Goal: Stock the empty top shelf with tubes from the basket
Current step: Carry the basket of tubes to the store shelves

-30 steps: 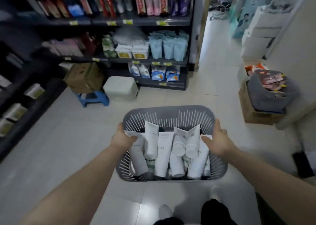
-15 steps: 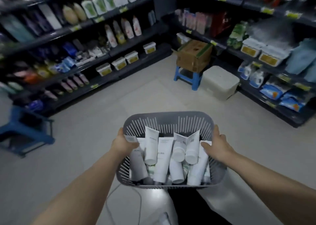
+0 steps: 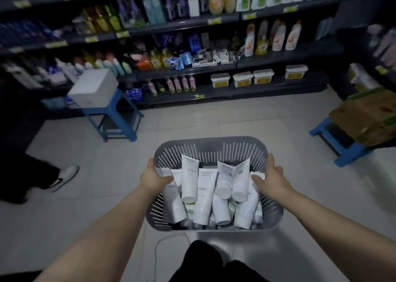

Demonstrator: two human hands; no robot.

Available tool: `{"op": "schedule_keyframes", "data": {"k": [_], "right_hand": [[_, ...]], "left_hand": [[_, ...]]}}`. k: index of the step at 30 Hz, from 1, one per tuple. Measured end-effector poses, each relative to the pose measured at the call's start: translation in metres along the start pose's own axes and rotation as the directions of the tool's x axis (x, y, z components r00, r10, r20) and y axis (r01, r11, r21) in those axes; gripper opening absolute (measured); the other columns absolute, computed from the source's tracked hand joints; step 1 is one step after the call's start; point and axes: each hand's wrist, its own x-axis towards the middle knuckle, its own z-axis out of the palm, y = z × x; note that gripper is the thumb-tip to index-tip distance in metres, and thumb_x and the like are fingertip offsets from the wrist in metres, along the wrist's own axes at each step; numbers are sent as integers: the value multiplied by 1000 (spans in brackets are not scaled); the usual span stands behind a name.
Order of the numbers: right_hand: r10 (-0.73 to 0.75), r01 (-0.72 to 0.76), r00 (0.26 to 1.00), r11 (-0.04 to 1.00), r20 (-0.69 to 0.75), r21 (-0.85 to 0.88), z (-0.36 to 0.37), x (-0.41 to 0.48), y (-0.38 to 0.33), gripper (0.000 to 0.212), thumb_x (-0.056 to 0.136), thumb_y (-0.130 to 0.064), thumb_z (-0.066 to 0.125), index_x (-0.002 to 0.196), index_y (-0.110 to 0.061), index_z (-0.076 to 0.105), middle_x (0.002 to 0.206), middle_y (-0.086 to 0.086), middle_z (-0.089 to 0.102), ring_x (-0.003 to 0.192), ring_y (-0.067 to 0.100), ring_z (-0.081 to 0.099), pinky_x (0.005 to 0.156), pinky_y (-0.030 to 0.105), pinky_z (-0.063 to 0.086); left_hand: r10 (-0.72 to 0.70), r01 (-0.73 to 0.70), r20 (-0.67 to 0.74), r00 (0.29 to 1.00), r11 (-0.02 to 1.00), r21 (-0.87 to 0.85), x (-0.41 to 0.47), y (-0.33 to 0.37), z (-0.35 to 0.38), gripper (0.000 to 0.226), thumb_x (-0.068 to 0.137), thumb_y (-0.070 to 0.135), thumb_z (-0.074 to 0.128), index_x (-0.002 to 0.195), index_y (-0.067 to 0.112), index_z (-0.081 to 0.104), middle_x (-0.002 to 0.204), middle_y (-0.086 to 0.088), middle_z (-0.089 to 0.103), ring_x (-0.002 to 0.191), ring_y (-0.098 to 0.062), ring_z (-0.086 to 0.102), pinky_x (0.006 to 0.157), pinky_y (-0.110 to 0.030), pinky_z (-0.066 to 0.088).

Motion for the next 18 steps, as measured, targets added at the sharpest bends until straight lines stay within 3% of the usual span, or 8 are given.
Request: {"op": "schedule_keyframes", "data": {"k": [6,12,18], "right_hand": [[-106,108,994,991,29,-78,12,84,-109,80,94,-35,52,150,-22,-4,138,24,33,109,41,55,89,40,44],[-118,127,989,985,85,-117,55,176,-219,79,92,-35,54,149,-23,0,131,24,38,108,42,55,89,40,44],[-121,132,987,986,106,-98,96,257,-336,72,90,-34,55,145,-25,9,128,23,41,106,43,54,94,47,47]], "left_hand": [[-79,69,-92,993,992,-105,85,5,-67,76,66,19,77,133,20,42,117,-6,63,106,-30,62,96,-48,50],[-151,133,-96,984,976,-171,192,-8,-130,74,59,22,76,127,23,46,112,-5,63,101,-29,63,93,-48,52],[-188,171,-119,975,976,-137,296,-2,-210,69,69,15,78,128,21,43,115,-7,62,104,-31,61,94,-44,51]]}}
